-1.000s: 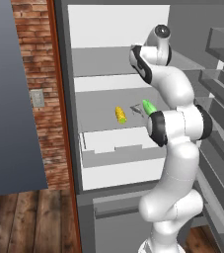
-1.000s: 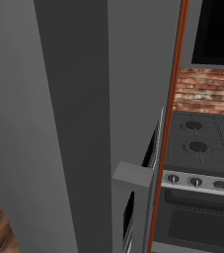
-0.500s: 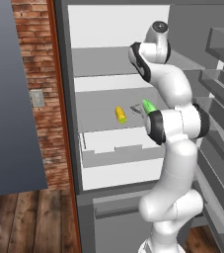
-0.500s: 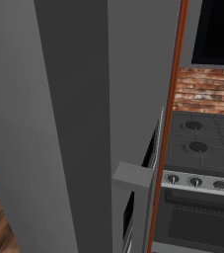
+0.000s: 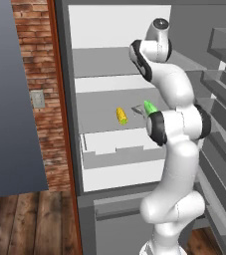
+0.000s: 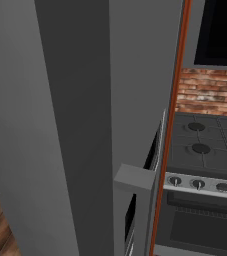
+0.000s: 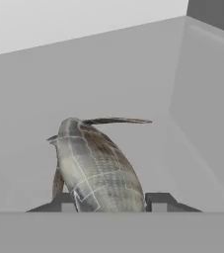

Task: Place one corn and one fish in each tupperware on the nearby counter, to pack two identical lunches.

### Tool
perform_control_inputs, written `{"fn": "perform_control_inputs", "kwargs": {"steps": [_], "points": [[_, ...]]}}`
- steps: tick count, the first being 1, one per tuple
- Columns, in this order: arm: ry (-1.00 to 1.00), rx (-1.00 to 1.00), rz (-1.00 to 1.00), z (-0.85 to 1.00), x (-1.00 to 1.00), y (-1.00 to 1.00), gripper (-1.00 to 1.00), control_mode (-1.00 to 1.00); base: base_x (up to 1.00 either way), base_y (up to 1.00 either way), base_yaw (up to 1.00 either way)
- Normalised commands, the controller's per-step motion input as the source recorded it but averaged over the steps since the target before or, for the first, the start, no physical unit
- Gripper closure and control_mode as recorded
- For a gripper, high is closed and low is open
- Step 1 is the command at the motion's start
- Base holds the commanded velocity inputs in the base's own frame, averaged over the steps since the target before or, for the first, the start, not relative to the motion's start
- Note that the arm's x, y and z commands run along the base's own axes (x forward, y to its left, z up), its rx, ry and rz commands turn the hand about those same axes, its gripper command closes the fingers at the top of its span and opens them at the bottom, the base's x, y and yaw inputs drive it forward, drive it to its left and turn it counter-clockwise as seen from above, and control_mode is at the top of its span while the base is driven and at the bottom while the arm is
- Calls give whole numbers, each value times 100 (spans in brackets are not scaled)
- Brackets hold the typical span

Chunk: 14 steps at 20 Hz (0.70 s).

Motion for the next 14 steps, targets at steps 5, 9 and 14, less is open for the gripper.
{"fn": "perform_control_inputs", "kwargs": {"steps": [5,9,14], "points": [[-9,-2,1,-55,-89,67,100,-100,0,0,0],[-24,-3,2,-46,-100,66,100,-100,0,0,0],[-19,0,0,-8,-100,18,100,-100,0,0,0]]}}
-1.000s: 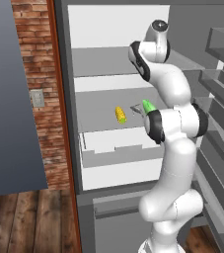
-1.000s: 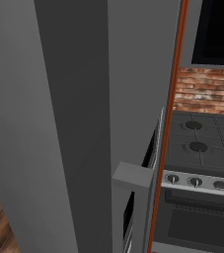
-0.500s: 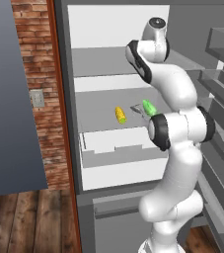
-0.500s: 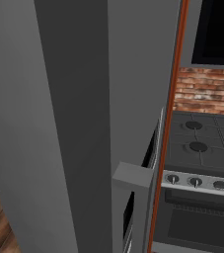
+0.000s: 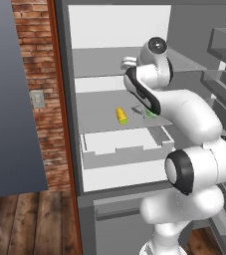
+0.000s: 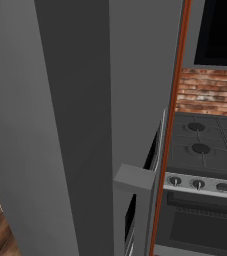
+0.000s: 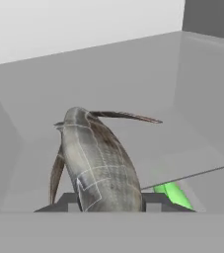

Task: Place one corn and one fish in each tupperware on the nearby counter, to pack two identical lunches.

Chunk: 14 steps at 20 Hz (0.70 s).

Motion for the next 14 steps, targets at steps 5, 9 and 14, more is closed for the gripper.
{"fn": "perform_control_inputs", "kwargs": {"steps": [5,9,14], "points": [[-2,0,0,9,-100,8,100,-100,0,0,0],[0,0,0,10,-100,12,100,-100,0,0,0],[0,0,0,20,-100,1,100,-100,0,0,0]]}}
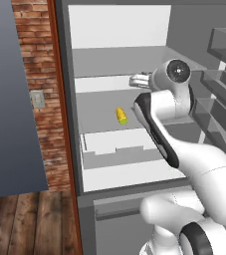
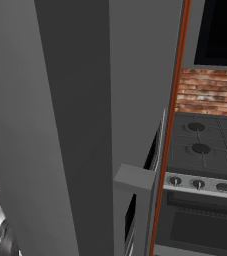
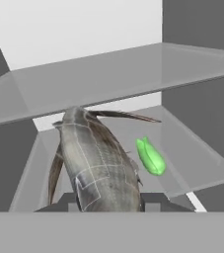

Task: Place one corn and one fish in each tupperware on the nearby counter, to pack two identical lunches.

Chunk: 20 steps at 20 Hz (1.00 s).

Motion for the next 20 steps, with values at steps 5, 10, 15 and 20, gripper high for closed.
{"fn": "perform_control_inputs", "kwargs": {"steps": [5,10,15,20], "points": [[-1,0,0,22,-100,0,100,-100,0,0,0],[0,0,0,9,-98,7,100,-100,0,0,0],[0,0,0,0,-92,3,100,-100,0,0,0],[0,0,0,0,-60,3,100,100,-40,1,0]]}}
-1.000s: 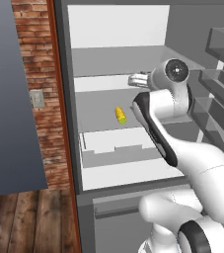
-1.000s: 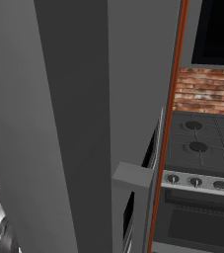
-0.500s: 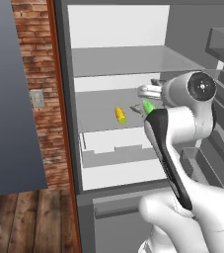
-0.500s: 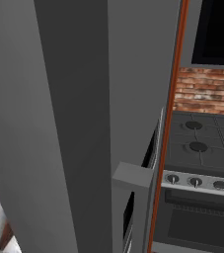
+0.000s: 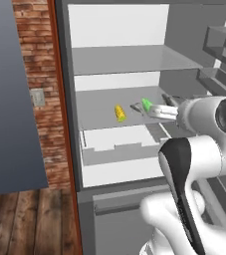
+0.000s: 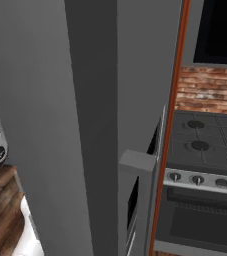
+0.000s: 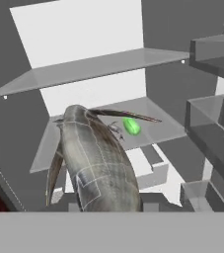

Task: Place one corn and one fish in each tupperware on the nearby counter, to pack two identical lunches.

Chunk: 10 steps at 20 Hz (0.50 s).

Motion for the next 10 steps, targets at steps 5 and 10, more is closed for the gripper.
{"fn": "perform_control_inputs", "kwargs": {"steps": [5,10], "points": [[0,0,0,0,0,0,100,100,-100,0,1],[0,0,0,0,0,0,100,100,-95,11,4]]}}
